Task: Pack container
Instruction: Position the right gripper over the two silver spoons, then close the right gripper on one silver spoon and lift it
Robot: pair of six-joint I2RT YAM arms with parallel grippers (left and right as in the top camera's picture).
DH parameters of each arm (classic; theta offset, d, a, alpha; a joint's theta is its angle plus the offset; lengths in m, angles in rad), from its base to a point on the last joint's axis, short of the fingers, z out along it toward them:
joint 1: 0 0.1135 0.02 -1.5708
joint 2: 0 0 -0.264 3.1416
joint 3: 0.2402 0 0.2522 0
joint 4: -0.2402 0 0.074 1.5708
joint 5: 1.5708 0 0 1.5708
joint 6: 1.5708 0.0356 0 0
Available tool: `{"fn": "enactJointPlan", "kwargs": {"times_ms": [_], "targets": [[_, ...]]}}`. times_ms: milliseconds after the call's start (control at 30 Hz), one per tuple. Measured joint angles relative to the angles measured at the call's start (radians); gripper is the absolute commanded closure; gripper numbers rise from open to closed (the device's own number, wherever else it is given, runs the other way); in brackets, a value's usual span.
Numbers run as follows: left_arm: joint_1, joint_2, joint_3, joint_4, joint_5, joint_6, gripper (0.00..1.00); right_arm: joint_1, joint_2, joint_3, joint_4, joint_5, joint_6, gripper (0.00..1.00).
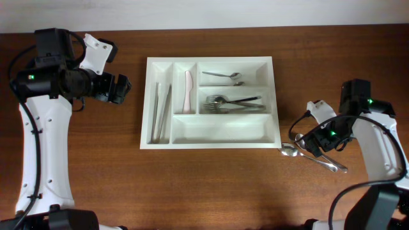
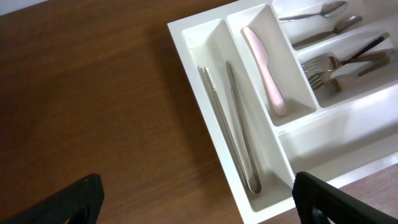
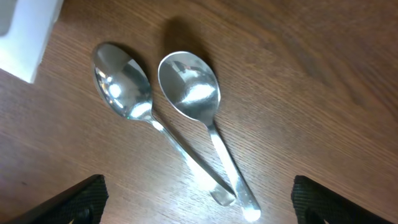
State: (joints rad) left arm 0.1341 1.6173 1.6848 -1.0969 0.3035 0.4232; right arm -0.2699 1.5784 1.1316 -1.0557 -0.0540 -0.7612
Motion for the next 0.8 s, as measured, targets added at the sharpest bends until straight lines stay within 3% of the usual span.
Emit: {"fn": "enactJointPlan", "kwargs": {"times_ms": [300, 800], "targets": [[0.000, 0.000, 0.000, 0.000, 0.000, 0.000, 0.01, 0.000, 0.152, 0.000, -0.005, 0.050, -0.023, 0.05], [0.000, 0.000, 0.000, 0.000, 0.000, 0.000, 0.01, -0.055, 0.161, 0.000, 0.008, 0.208, -0.040, 0.10]]}}
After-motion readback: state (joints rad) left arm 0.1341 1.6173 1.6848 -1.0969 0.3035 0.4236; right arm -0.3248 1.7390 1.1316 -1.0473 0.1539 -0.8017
